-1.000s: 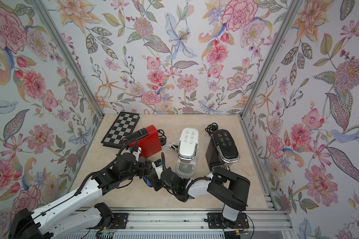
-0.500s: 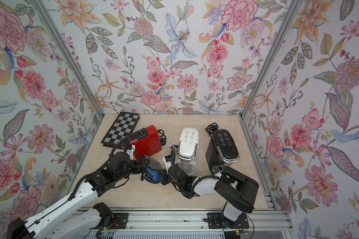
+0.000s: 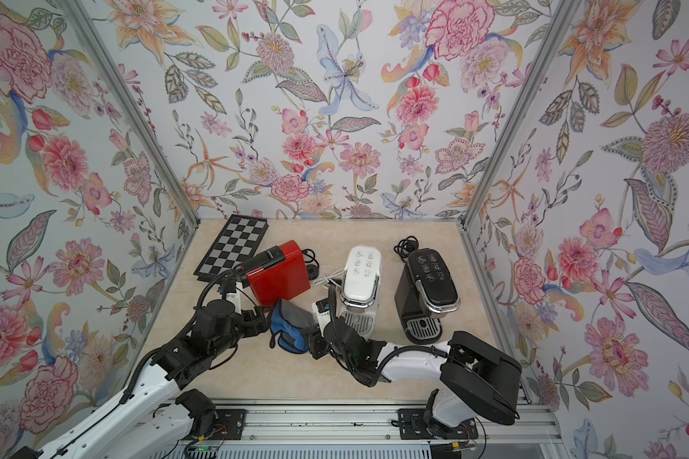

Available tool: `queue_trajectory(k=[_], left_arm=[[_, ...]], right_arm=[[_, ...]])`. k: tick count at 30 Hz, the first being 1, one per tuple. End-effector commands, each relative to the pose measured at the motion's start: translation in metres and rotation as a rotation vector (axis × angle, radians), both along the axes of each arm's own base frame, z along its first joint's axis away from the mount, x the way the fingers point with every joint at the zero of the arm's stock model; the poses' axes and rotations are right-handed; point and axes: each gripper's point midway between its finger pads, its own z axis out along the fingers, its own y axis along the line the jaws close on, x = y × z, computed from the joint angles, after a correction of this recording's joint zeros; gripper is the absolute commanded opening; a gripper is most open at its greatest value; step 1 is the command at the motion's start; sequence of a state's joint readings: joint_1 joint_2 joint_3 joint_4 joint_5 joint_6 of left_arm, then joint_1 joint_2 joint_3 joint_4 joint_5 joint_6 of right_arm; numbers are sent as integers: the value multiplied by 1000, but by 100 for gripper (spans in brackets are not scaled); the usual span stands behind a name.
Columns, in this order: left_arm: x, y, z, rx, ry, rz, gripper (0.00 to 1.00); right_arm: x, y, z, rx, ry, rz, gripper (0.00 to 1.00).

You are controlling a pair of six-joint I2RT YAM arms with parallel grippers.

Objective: Wipe the surface of a coffee machine
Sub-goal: Adjust the cleaning item at the center of the board, then reset both arms

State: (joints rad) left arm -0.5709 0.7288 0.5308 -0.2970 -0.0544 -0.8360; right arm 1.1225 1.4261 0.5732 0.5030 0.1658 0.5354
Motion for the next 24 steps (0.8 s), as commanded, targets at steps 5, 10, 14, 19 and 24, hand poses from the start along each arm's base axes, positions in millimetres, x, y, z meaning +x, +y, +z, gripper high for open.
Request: queue_trajectory(k=[5, 10, 14, 19, 24], left_arm=[[11, 40, 15, 58, -165, 181, 83], [11, 81, 17, 133, -242, 367, 82], [6, 110, 19, 156, -310, 507, 84], [-2, 143, 24, 228, -376, 672, 87], [-8, 168, 28, 386, -404, 776, 87]], right_arm=[[-12, -34, 14, -67, -68, -3, 52], [-11, -92, 20, -102, -109, -124, 54], [-6, -152, 23, -90, -125, -278, 57], [8, -230, 9, -120, -66, -515, 60], [24, -283, -5, -101, 46, -707, 63]])
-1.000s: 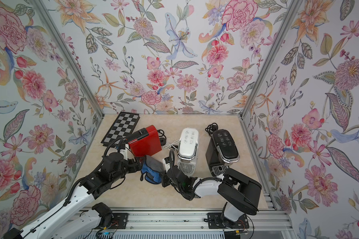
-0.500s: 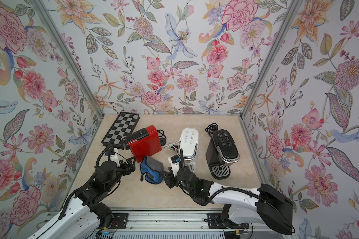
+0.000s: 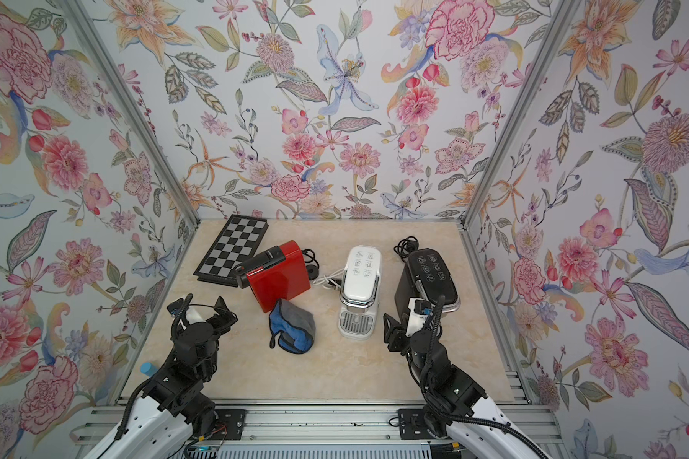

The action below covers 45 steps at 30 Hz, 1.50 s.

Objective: Wipe the surface of a coffee machine
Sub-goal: Reset both arms

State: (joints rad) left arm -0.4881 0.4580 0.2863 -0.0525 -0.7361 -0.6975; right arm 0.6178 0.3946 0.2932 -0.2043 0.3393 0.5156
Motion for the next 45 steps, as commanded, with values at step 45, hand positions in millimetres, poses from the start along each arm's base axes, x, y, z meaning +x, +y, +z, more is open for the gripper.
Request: queue_trajectory(k=[45], left_arm=[[41, 68, -40, 306, -7, 160, 99]], right_arm=[[98, -91, -48, -63, 225, -248, 69]])
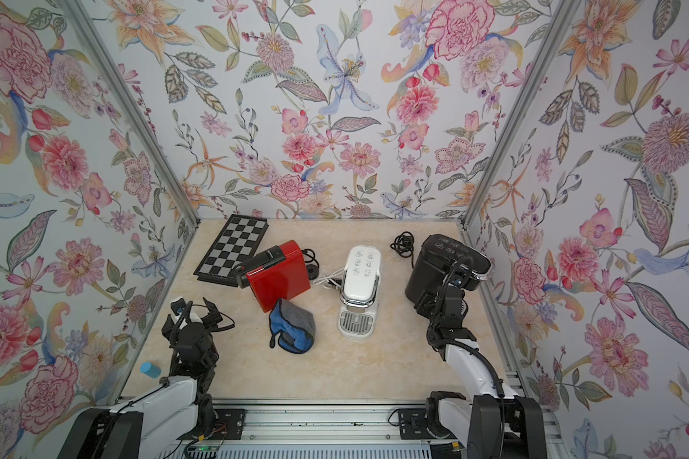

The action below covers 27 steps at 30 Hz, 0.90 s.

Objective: Wipe the surface of a coffee machine
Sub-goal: Reset both arms

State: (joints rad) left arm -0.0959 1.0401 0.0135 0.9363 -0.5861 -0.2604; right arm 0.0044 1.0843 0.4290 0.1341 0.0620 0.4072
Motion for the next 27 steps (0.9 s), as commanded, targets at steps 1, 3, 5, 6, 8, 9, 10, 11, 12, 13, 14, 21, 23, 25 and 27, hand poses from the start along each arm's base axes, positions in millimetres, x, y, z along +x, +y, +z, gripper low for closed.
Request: queue_trajectory(k=[1, 3, 5, 6, 8, 9, 10, 11, 12, 13, 14, 21, 23, 25, 27], left_arm=[[15, -3, 24, 4, -95, -23, 99], [20, -4, 28, 12, -106, -27, 99], [26, -5, 28, 19, -109, -38, 99], [29, -5, 30, 27, -113, -38, 99], [38, -10, 29, 29, -100, -64, 99], [42, -11, 29, 39, -88, -75, 99], [46, -12, 27, 40, -68, -77, 99], [49, -12, 25, 44, -53, -77, 99], [50, -12, 21, 54, -33, -78, 99], [57, -13, 30, 62, -48, -83, 99], [59, -13, 32, 76, -44, -84, 99], [63, -18, 40, 150, -101, -119, 99], [55, -23, 33, 175, -107, -156, 99], [58, -26, 31, 169, -95, -176, 99], [57, -26, 31, 173, -99, -181, 99]], right_arm=[[0, 17, 7, -17, -11, 81, 69], [-3, 23, 12, -26, -30, 104, 69], [-6, 22, 21, -59, -62, 96, 70], [-8, 21, 24, -65, -74, 90, 70], [-10, 23, 29, -57, -95, 90, 69], [-12, 26, 31, -55, -103, 100, 70], [-13, 30, 34, -65, -110, 117, 70], [-14, 33, 36, -94, -113, 129, 69], [-15, 38, 38, -126, -117, 141, 70], [-16, 42, 39, -153, -115, 158, 70], [-17, 45, 40, -186, -116, 169, 70], [-1, 57, 61, -380, -202, 216, 72], [2, 54, 68, -430, -251, 214, 73], [5, 45, 73, -467, -328, 176, 75], [4, 35, 75, -484, -412, 142, 77]])
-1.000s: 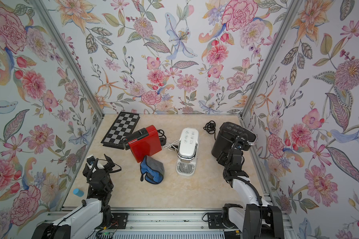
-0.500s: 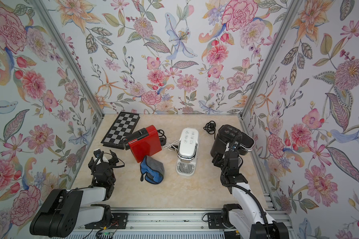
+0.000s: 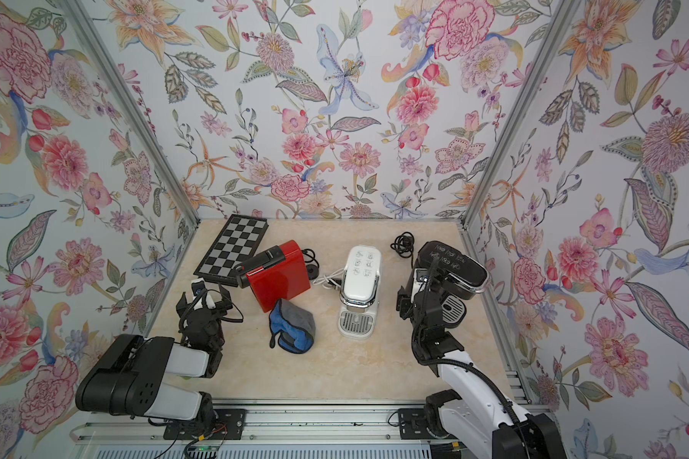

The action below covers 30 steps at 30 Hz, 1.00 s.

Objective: Wipe the surface of a coffee machine
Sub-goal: Reset both arms

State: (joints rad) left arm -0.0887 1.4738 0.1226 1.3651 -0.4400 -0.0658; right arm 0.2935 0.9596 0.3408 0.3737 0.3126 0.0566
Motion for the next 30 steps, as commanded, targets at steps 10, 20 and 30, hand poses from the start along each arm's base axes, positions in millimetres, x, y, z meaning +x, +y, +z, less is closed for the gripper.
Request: queue_trajectory(k=[10, 20, 30], left_arm=[[4, -14, 13, 53, -85, -109, 99], [9, -12, 10, 48, -63, -92, 99], [10, -11, 9, 46, -57, -86, 99]], right_arm=[[38, -11, -27, -82, -79, 75, 94], [42, 29, -40, -87, -25, 357, 98], [52, 12, -42, 33, -43, 405, 100]])
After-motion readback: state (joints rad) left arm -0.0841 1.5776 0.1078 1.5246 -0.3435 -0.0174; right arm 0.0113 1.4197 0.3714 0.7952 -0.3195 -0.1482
